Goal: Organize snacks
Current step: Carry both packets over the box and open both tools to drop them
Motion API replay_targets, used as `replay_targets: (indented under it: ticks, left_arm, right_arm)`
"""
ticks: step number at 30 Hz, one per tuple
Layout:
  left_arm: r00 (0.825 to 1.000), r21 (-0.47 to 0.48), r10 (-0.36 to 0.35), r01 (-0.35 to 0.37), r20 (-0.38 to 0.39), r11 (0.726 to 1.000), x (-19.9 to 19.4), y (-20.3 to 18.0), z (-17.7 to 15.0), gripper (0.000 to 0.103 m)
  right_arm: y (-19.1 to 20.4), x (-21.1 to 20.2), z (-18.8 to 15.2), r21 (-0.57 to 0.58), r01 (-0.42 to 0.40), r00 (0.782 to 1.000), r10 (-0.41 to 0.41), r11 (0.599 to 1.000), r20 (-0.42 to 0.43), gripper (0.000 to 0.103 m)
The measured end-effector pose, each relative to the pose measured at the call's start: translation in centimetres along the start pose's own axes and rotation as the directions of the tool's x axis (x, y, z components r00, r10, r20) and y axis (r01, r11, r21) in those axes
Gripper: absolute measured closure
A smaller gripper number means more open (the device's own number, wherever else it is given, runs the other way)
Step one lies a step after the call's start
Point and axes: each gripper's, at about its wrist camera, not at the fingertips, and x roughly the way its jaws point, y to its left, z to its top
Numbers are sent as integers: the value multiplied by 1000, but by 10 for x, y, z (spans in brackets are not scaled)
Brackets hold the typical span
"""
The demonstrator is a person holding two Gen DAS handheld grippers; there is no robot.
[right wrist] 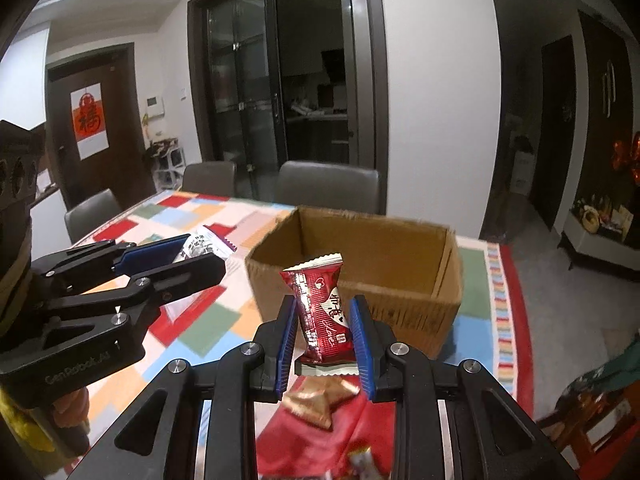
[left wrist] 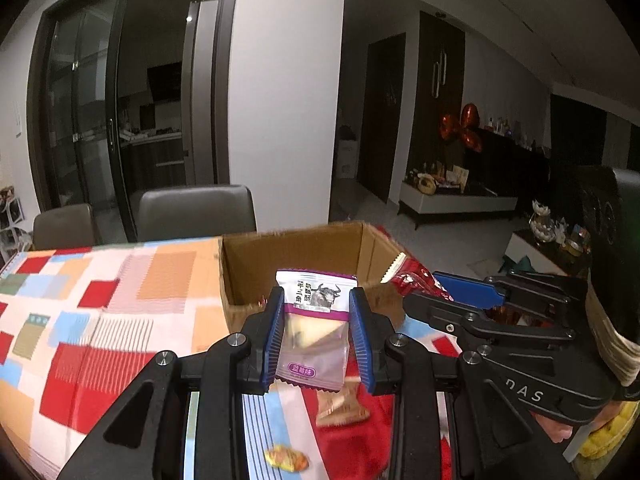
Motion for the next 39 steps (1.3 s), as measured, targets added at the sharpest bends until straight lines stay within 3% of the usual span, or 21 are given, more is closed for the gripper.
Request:
replay_targets:
  ticks: [9,23,26,29,31,39]
  left_arm:
    - [1000,8,4,-4,18,1000,27,5,32,72]
    - [998,0,-38,38,-57,999,86,22,62,71]
    - [998,8,-6,7,-65,1000,101,21,67,70]
    - [998,25,48,-46,-49,999,105,18,69,60]
    - [997,34,73,-72,-28,997,101,16,68,38]
    - [998,35,65,-65,-6,997,67,7,51,38]
  right_arm:
    - [-19,12,33,18,40,999,-41,999,26,75]
    - [-51,60,63,62,92,995,-89,994,-47,75]
    - [-54,68,65,71,99,994,-94,993,-62,75]
    - [-58,77,67,81,134,989,-127,988,-77,70]
    - [-59,77,66,80,151,986,-145,985,-78,57]
    - [-53,48,51,84,143,989,-140,986,-45,55]
